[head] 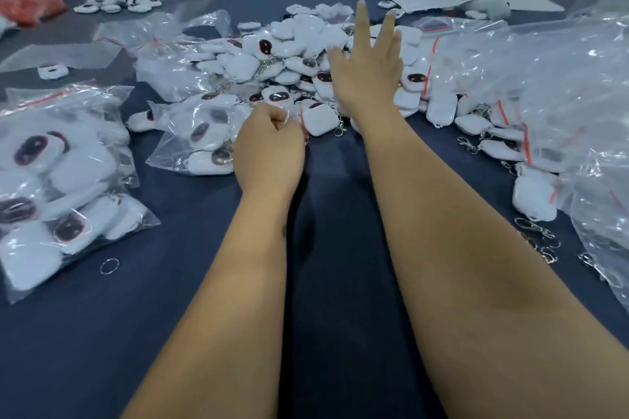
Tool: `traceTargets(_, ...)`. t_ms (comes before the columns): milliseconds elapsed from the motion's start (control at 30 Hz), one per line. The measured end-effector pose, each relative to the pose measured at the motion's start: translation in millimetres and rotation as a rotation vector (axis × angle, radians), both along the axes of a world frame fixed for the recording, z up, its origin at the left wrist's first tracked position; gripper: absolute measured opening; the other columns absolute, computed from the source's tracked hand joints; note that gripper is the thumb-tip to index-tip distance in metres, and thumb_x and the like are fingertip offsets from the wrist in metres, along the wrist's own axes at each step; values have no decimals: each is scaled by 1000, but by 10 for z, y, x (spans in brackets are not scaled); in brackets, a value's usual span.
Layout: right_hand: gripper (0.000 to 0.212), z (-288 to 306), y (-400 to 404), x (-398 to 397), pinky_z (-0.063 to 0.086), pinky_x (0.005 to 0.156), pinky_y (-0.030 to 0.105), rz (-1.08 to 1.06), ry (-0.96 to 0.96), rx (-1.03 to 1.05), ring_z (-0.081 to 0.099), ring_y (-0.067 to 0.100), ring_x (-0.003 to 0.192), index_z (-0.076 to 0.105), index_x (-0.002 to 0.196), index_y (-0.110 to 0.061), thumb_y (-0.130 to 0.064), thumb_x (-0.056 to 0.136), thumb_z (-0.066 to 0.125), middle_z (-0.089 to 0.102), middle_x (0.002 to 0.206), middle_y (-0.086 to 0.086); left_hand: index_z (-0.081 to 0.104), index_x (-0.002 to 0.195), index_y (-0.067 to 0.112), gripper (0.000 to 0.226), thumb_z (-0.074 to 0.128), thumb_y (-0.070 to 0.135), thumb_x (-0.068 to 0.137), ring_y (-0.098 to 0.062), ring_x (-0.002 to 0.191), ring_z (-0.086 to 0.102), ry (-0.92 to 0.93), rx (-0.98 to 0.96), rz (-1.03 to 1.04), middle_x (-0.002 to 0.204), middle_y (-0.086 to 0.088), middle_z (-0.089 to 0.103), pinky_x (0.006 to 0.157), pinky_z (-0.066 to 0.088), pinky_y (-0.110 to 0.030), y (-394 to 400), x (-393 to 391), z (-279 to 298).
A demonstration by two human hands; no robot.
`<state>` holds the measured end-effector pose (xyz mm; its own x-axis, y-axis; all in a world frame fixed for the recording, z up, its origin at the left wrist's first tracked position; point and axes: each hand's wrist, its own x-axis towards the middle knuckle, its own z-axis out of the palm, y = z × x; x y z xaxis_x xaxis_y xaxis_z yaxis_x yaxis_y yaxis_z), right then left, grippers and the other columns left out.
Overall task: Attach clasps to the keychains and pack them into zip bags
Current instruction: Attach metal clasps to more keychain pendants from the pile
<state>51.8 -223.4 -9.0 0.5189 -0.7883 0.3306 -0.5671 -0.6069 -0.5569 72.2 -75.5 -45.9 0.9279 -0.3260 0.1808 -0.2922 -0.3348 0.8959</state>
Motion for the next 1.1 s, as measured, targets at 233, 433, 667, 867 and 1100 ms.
traceTargets(233,57,-212,170,-106,17,111,54,99,316,-186,19,35,143,29,148,-41,-49,92,39,23,159,1,57,92,26,11,49,21,86,-2,71,50,-7,7,-17,76,14,56,58,34,-25,8,-16,27)
traceTargets(433,34,-271,446,-627,25,106,50,120,311,-199,38,28,128,58,110,-21,-42,94,37,51,132,-2,55,94,20,8,49,20,88,-17,84,52,-90,43,-91,91,7,59,68,36,-30,91,-98,33)
traceTargets(667,37,-163,724,-1041,19,111,48,-18,236,-425,39,25,131,59,129,-31,-44,102,37,56,130,0,64,95,13,20,46,8,88,-29,107,50,-316,262,-82,100,-9,63,75,40,-35,260,-314,45)
traceTargets(867,15,8,1258,-854,50,77,34,148,-798,436,59,14,76,58,86,-19,-20,99,49,61,78,-8,43,104,19,24,40,4,86,-22,88,52,-257,-153,74,87,0,55,60,36,-29,424,-498,60)
traceTargets(1100,14,-203,1285,-870,50,61,24,390,-916,1122,59,14,57,54,111,-6,-4,102,43,60,82,11,63,77,21,39,35,-5,81,-17,67,60,62,-273,-141,74,-1,67,61,48,-28,472,-447,59)
